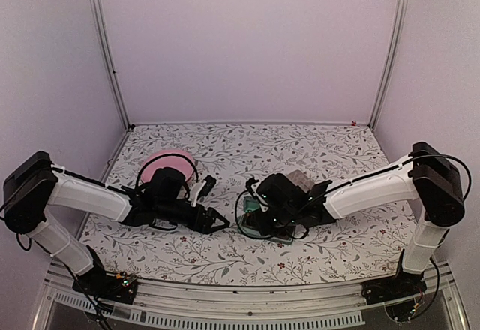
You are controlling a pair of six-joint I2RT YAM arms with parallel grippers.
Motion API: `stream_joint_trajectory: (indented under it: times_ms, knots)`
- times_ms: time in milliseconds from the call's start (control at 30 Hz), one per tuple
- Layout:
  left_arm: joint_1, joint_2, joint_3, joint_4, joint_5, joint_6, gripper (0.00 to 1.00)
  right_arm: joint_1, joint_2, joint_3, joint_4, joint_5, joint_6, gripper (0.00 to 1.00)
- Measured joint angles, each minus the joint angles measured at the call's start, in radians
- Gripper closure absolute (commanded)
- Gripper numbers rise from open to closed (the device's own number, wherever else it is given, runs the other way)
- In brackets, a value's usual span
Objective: Organize the sunglasses
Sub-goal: Adjust the sunglasses in the sunglasses case.
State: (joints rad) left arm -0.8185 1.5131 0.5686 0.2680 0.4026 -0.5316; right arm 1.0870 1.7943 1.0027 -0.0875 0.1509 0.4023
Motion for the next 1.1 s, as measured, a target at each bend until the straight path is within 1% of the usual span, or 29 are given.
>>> stream_joint_trajectory:
  times_ms: [467, 600, 933, 1100]
  knots:
    - [0.0, 0.0, -0.002, 0.0, -0.001, 0.001, 0.23, -0.001, 0.006, 0.006, 0.007, 0.048, -0.005, 0.69]
    - [0.0, 0.0, -0.002, 0.0, 0.0, 0.002, 0.23, 0.0, 0.008, 0.006, 0.01, 0.064, -0.011, 0.66]
    - [0.0, 0.017, -0.002, 0.0, 0.0, 0.006, 0.23, 0.008, 0.008, 0.006, 0.01, 0.103, -0.022, 0.55]
    - [0.0, 0.029, -0.002, 0.001, 0.004, 0.006, 0.23, 0.016, 0.008, 0.003, 0.014, 0.109, -0.021, 0.51]
